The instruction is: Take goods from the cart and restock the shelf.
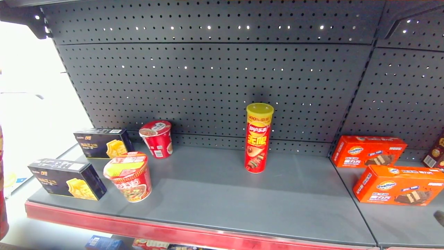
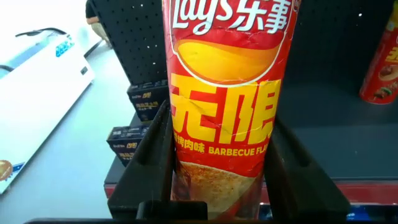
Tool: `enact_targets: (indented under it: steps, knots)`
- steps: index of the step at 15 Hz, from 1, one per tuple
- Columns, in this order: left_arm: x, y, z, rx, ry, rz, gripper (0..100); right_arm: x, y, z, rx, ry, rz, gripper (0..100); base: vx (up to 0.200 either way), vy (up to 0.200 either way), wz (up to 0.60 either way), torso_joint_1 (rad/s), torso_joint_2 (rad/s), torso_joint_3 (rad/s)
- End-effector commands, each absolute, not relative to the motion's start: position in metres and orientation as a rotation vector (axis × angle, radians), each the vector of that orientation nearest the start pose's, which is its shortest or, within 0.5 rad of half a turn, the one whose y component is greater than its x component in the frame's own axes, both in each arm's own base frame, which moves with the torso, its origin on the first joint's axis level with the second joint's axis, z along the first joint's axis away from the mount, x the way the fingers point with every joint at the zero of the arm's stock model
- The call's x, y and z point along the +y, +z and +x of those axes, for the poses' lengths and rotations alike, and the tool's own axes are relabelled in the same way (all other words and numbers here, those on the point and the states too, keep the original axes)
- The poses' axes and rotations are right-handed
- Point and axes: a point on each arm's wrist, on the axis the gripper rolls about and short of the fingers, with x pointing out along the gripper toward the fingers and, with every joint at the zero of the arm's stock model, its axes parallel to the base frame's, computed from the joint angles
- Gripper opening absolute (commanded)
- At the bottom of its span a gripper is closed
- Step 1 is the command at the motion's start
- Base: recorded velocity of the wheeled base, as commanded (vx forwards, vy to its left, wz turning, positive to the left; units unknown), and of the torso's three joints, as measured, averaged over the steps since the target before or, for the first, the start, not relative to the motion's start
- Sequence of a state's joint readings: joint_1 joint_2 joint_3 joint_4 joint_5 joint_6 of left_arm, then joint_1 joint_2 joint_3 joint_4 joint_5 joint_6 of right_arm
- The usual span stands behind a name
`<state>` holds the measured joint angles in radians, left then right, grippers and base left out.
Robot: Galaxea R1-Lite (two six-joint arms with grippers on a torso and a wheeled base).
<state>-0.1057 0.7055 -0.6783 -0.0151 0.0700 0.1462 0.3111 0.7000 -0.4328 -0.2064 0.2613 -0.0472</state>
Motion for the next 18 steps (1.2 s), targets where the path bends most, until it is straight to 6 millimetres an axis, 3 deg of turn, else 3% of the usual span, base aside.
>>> enact_targets:
  steps: [1, 4, 7, 10, 18]
  knots:
    - [-0.004, 0.263, 0.051, 0.011, -0.036, 0.147, 0, 0.044, 0.208, 0.093, 0.173, 0.651, -0.054, 100, 0.0, 0.0, 0.0, 0.0, 0.0, 0.0]
    - [-0.004, 0.258, 0.053, 0.033, -0.036, 0.144, 0, 0.071, 0.216, 0.162, 0.078, 0.675, -0.021, 100, 0.0, 0.0, 0.0, 0.0, 0.0, 0.0]
    - [-0.004, 0.255, 0.053, 0.042, -0.038, 0.14, 0, 0.088, 0.216, 0.207, 0.07, 0.749, -0.02, 100, 0.0, 0.0, 0.0, 0.0, 0.0, 0.0]
    - [-0.004, 0.253, 0.054, 0.05, -0.047, 0.1, 0, 0.099, 0.214, 0.236, 0.092, 0.79, -0.018, 100, 0.0, 0.0, 0.0, 0.0, 0.0, 0.0]
    - [-0.006, 0.249, 0.056, 0.063, -0.097, 0.071, 0, 0.123, 0.196, 0.291, 0.134, 0.948, -0.031, 100, 0.0, 0.0, 0.0, 0.0, 0.0, 0.0]
